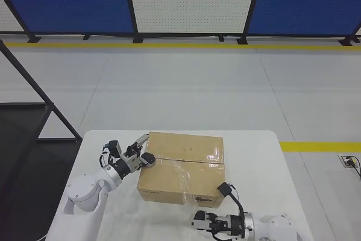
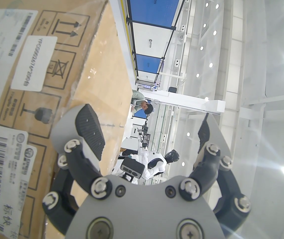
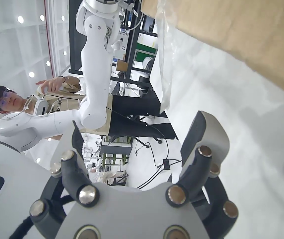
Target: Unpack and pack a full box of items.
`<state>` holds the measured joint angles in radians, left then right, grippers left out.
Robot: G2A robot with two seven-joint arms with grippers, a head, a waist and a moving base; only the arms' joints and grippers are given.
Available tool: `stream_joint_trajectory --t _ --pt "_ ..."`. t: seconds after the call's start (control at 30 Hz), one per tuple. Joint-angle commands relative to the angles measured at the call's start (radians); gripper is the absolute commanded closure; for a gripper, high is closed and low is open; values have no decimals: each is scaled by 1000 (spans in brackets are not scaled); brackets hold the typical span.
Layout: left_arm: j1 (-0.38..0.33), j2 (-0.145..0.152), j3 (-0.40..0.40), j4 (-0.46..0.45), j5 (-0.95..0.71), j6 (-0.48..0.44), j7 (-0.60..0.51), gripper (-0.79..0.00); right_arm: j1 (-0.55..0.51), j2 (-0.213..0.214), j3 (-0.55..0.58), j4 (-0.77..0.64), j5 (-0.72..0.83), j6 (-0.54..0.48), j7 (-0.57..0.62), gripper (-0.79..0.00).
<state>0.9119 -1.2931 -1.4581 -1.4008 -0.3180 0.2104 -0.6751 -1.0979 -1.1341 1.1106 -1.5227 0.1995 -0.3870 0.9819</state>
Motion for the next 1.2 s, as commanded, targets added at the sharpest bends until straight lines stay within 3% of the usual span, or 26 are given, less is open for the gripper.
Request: stream_joint_trajectory --t 0.0,0.23,0.6,1.17 --pt "0 0 0 0 0 0 0 -785 2 -4 -11 3 12 -10 -23 -785" --pt "0 0 0 0 0 0 0 -785 6 -12 -29 4 18 -67 -80 -785" --pt "0 0 0 0 0 0 0 -785 49 -26 -77 23 39 -53 -95 -785" --pt "0 0 0 0 0 0 0 -785 69 -29 -64 -29 119 -38 -75 -785"
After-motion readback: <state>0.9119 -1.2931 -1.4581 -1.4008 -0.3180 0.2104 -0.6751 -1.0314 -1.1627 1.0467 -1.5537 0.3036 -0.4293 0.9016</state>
